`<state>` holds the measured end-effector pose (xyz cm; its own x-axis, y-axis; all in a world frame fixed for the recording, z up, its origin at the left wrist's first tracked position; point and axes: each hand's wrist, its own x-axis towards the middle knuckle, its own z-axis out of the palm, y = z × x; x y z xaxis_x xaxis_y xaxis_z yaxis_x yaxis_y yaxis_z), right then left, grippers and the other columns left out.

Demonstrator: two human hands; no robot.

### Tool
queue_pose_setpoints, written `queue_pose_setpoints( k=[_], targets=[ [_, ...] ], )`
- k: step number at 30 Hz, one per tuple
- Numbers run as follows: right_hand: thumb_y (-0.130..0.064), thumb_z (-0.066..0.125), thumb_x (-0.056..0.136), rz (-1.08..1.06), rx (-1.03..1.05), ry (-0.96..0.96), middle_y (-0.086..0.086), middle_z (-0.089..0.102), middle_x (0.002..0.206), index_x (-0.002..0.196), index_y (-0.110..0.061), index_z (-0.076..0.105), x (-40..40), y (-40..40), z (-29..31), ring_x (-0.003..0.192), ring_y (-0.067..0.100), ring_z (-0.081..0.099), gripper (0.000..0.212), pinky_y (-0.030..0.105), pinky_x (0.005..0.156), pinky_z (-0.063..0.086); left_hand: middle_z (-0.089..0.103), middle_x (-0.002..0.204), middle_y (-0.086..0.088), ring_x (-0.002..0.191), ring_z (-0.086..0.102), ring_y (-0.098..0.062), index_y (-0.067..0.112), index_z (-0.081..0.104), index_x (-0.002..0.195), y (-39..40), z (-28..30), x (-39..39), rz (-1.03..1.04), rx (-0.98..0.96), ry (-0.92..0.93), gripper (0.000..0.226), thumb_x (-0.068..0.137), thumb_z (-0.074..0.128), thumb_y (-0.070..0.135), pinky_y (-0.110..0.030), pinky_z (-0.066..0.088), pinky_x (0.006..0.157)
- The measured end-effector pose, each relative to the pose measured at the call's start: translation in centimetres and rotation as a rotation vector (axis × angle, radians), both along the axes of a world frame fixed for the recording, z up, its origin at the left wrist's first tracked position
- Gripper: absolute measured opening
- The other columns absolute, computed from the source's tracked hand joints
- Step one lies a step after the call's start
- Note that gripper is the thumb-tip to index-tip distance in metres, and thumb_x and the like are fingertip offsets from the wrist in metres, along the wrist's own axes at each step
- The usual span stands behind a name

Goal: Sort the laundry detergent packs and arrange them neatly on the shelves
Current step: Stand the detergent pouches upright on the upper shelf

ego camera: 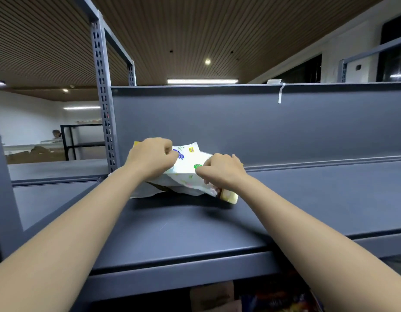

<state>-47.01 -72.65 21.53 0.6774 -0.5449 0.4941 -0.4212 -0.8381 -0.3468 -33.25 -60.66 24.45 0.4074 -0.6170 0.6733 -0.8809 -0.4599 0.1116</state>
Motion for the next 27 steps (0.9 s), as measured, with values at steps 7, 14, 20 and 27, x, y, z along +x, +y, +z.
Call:
queue_pose_setpoints(
  k=[7,14,20,27],
  targets=[
    [-0.031,0.058,0.078,-0.08,0.156,0.049,0.005,0.052,0.128,0.138,-0.02,0.038,-1.1,-1.7,-1.0,0.121,0.029,0.045,0.064,0.038,0.103,0.033,0.044,0.139,-0.001,0.129,0.036,-0.026,0.026,0.035,0.139,-0.6,-0.7,1.9,0.208,0.299,-0.075,0.07,0.07,0.045,0.021,-0.041,0.025,0.099],
    [-0.047,0.062,0.063,-0.179,0.429,0.131,0.007,0.029,0.149,0.149,-0.026,0.016,-1.5,-2.4,-1.0,0.139,0.03,0.022,0.099,0.042,0.11,0.026,0.053,0.128,-0.009,0.115,0.042,-0.031,0.028,0.039,0.127,0.5,0.7,1.9,0.387,0.503,0.163,0.087,0.043,0.047,0.048,-0.038,0.027,0.083],
    [-0.025,0.074,0.067,-0.247,0.592,-0.092,0.008,0.051,0.096,0.106,-0.009,0.047,-2.4,-1.3,-0.8,0.087,0.025,0.051,0.05,0.03,0.07,0.042,0.033,0.14,-0.019,0.128,0.037,-0.038,0.01,0.029,0.139,2.3,-1.1,3.4,0.286,-0.018,0.573,0.098,0.061,0.06,0.061,-0.043,0.034,0.103],
    [-0.017,0.066,0.06,-0.133,0.607,-0.42,0.01,0.06,0.085,0.092,-0.004,0.061,-4.3,1.5,0.3,0.074,0.03,0.06,0.035,0.038,0.074,0.053,0.059,0.12,-0.018,0.108,0.054,-0.038,0.002,0.058,0.112,3.9,-2.4,1.6,0.268,-0.605,0.622,0.048,0.075,0.061,0.032,-0.034,0.037,0.078]
  ],
)
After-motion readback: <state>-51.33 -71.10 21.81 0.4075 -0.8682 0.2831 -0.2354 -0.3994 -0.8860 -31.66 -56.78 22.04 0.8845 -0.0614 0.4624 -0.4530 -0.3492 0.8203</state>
